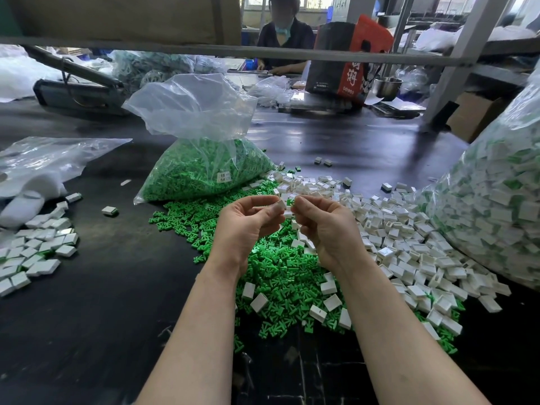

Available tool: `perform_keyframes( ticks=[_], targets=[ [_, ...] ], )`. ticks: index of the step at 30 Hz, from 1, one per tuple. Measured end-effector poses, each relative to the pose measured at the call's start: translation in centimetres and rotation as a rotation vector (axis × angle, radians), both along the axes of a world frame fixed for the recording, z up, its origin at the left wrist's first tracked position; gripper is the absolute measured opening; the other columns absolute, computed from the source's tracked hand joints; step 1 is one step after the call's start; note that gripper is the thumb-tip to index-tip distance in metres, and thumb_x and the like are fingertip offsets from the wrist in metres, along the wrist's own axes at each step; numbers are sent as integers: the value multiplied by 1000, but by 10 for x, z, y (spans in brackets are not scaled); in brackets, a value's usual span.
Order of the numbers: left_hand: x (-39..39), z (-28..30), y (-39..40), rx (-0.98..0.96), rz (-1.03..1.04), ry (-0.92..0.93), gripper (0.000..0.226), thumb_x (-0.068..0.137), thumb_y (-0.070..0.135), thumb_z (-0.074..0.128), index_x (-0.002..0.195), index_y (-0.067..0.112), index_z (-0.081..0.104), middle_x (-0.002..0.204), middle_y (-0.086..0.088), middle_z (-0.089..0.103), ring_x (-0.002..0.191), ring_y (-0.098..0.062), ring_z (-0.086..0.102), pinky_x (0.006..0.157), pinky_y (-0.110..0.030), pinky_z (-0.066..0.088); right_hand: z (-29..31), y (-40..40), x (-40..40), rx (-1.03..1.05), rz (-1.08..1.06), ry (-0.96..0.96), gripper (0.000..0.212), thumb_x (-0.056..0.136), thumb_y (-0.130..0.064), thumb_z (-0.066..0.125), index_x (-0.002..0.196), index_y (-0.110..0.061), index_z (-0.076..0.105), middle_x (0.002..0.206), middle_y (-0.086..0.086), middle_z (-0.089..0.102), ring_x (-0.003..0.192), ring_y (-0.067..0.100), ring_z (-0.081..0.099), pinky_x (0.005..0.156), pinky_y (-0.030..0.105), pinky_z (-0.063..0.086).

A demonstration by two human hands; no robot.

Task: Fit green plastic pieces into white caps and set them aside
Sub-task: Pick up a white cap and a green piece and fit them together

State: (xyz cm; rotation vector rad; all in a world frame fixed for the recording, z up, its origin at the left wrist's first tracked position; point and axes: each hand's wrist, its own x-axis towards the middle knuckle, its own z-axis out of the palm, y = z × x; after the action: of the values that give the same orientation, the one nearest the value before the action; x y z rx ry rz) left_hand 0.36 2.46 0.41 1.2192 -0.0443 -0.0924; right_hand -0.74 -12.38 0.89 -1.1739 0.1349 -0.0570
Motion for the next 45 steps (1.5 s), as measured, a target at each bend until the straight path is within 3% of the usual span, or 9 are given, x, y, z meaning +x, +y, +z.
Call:
perform_keyframes(
  ticks=[10,20,24,30,45],
  targets=[
    [-2,1,-3,64,30,-50,29,64,21,79,90,9,73,77,-7,75,72,-16,71,67,-23,57,-2,2,1,-121,-48,-70,3,83,-6,73,85,-8,71,68,1,68,56,7,56,49,17,45],
    [-2,0,-1,129,56,-94,10,79,8,76,88,11,75,79,-8,76,71,-17,71,67,-22,57,-4,-1,1,-210,1,-49,7,85,-10,73,88,-5,72,72,5,69,57,8,57,51,19,45],
    [-1,-2,-1,150,56,-110,9,79,9,76,88,12,75,80,-8,76,72,-18,72,66,-21,56,-4,-3,1,-306,32,-51,15,87,-13,72,90,1,71,70,7,69,56,9,55,50,19,44],
    [-1,-3,-3,183,64,-126,7,81,2,74,87,4,73,74,-8,75,69,-16,72,64,-19,55,-4,-5,2,-454,35,-101,10,87,-13,72,81,-6,70,68,4,68,56,10,56,52,24,44],
    [-5,1,-2,343,76,-269,7,83,0,73,86,7,73,71,-2,73,66,-9,69,65,-16,53,-6,-8,2,-539,32,-224,11,87,-8,71,77,-9,70,66,0,67,54,1,58,53,11,44]
  ],
)
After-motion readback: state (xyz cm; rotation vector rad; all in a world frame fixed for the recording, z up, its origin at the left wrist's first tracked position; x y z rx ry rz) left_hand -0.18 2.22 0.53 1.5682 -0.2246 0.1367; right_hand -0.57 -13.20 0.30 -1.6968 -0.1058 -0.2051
